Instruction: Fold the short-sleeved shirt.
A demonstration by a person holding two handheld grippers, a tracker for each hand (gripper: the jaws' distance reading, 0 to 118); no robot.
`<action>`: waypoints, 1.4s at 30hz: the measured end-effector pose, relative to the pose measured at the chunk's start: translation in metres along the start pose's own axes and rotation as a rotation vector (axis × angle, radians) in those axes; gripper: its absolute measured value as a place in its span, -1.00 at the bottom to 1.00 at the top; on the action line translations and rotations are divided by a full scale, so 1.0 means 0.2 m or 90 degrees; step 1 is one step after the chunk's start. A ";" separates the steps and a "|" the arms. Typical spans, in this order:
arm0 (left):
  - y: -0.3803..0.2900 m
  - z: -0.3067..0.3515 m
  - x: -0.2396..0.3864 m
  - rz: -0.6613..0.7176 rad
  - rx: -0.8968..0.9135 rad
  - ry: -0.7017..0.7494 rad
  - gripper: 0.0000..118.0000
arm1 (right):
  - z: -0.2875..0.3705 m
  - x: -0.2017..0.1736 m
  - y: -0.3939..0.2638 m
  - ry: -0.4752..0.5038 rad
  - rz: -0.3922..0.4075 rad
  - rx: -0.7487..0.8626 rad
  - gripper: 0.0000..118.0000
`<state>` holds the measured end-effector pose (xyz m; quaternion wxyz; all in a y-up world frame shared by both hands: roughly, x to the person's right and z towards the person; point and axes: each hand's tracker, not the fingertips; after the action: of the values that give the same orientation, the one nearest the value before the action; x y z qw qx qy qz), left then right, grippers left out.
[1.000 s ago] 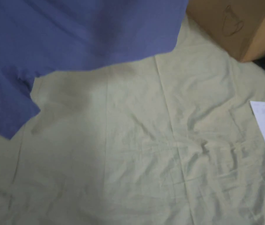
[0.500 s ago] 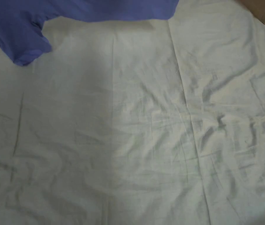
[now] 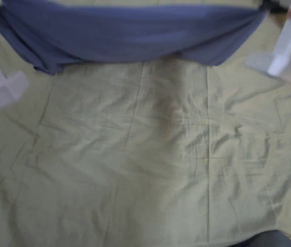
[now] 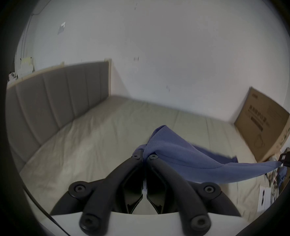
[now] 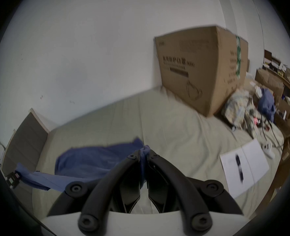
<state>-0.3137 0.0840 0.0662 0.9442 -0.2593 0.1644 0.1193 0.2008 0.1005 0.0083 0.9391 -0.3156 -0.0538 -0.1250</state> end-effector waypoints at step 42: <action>-1.00 1.45 -0.40 -0.083 0.173 0.042 1.00 | 1.26 0.47 -1.10 0.050 0.279 0.122 0.87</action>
<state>-0.2533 0.0592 0.4221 0.9704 -0.1427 0.1931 0.0259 0.2274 0.0652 0.3530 0.9708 -0.2238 0.0411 0.0756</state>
